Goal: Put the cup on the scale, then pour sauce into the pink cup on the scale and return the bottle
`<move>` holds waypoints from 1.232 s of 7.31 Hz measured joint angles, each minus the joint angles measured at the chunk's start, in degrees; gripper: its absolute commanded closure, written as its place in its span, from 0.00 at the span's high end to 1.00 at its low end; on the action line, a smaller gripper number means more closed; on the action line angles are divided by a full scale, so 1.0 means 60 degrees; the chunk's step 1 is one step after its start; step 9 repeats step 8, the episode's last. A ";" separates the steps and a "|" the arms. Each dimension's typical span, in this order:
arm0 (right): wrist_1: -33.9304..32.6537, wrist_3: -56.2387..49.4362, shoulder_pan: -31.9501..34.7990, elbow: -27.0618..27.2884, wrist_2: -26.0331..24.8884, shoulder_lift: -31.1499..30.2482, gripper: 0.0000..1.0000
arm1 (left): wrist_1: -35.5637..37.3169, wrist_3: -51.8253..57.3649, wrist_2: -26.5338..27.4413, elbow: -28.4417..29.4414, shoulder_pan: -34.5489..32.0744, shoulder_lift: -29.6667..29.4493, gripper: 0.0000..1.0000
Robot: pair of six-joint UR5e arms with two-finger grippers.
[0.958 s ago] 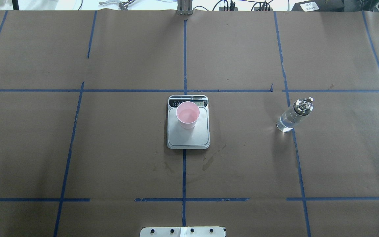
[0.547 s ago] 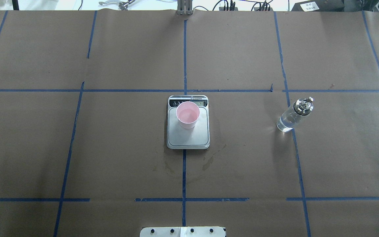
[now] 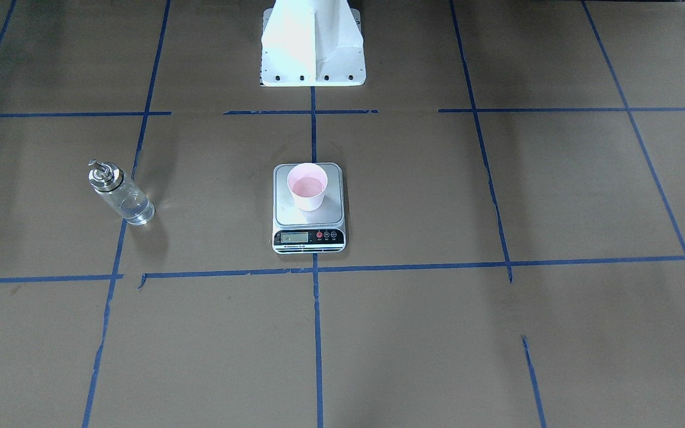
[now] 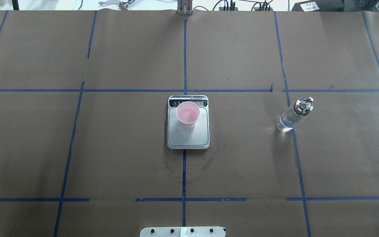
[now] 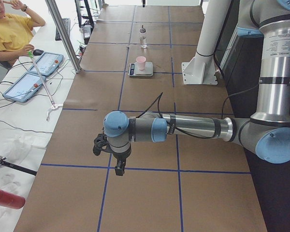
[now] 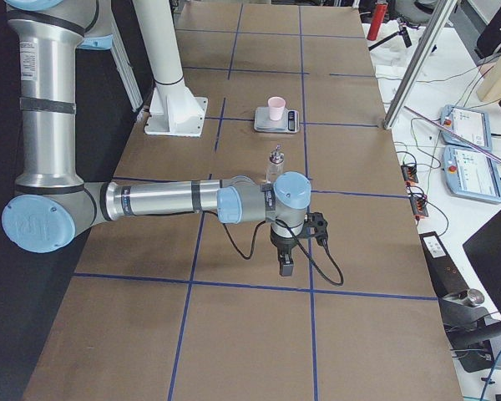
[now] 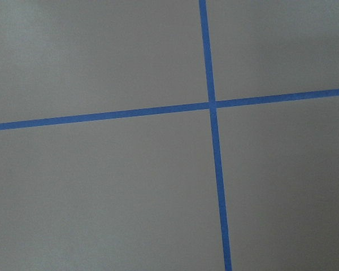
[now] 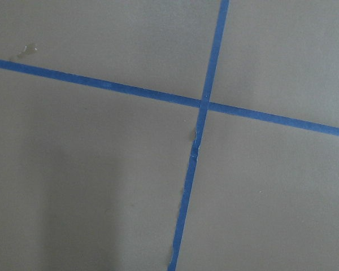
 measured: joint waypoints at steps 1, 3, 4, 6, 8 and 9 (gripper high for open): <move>-0.0017 -0.0062 -0.0002 -0.0024 0.0017 -0.0014 1.00 | -0.0009 -0.0001 0.0000 0.0009 0.0005 0.0000 1.00; -0.0025 -0.0057 -0.0006 -0.0045 0.0038 -0.0024 1.00 | -0.0015 -0.0002 -0.0003 -0.0002 0.0011 0.0000 1.00; -0.0024 -0.0050 -0.0010 -0.0050 0.0046 -0.0018 1.00 | -0.0015 -0.0002 -0.0007 -0.0021 0.0011 0.0000 1.00; -0.0004 -0.0037 -0.0011 -0.0055 0.0070 -0.0012 1.00 | -0.0006 -0.0002 -0.0010 -0.0080 0.0005 0.0000 1.00; -0.0007 -0.0032 -0.0011 -0.0076 0.0389 -0.0011 1.00 | -0.0005 -0.0002 -0.0011 -0.0101 0.0006 -0.0008 1.00; -0.0007 -0.0032 -0.0011 -0.0076 0.0389 -0.0011 1.00 | -0.0005 -0.0002 -0.0011 -0.0101 0.0006 -0.0008 1.00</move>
